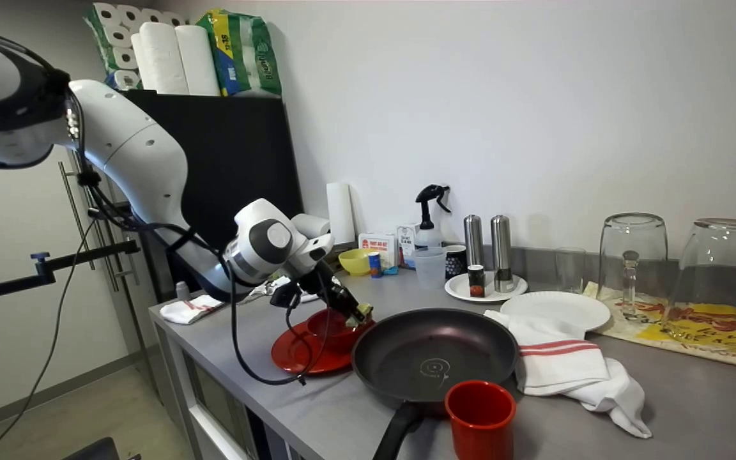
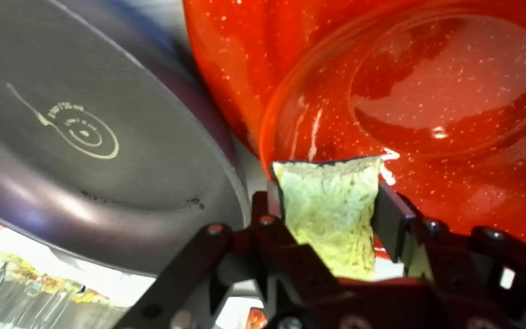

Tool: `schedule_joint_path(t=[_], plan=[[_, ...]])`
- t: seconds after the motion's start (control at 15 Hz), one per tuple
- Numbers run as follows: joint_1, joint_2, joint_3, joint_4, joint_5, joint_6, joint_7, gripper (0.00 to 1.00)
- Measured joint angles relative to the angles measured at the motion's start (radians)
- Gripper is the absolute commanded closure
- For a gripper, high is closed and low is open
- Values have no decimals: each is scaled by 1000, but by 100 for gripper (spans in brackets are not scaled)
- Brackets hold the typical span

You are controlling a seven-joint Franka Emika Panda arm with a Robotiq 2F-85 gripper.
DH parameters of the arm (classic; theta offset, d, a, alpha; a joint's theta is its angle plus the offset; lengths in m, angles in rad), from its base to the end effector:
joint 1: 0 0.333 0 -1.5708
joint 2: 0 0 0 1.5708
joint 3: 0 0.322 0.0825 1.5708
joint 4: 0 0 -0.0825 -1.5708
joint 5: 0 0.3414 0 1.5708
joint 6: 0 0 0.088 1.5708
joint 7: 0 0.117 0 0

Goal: Clean the plate and the bowl with the sponge

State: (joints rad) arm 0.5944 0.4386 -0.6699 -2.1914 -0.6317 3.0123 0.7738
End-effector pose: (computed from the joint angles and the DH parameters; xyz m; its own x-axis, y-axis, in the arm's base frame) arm 0.5694 0.0162 0.2885 0.8654 -0.0379 0.4996 -0.1902 -0.9473 0.2576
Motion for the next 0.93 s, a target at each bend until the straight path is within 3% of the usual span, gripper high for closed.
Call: schedule_joint_path(t=[0.2,0.4,0.6,0.93], plan=[[109,12,-113,0,-61,6,79,75],[177,18,-169,-9,-77,6,118,75],[188,16,-157,-35,-68,-6,121,75],[135,12,-66,-73,-21,-47,112,75]])
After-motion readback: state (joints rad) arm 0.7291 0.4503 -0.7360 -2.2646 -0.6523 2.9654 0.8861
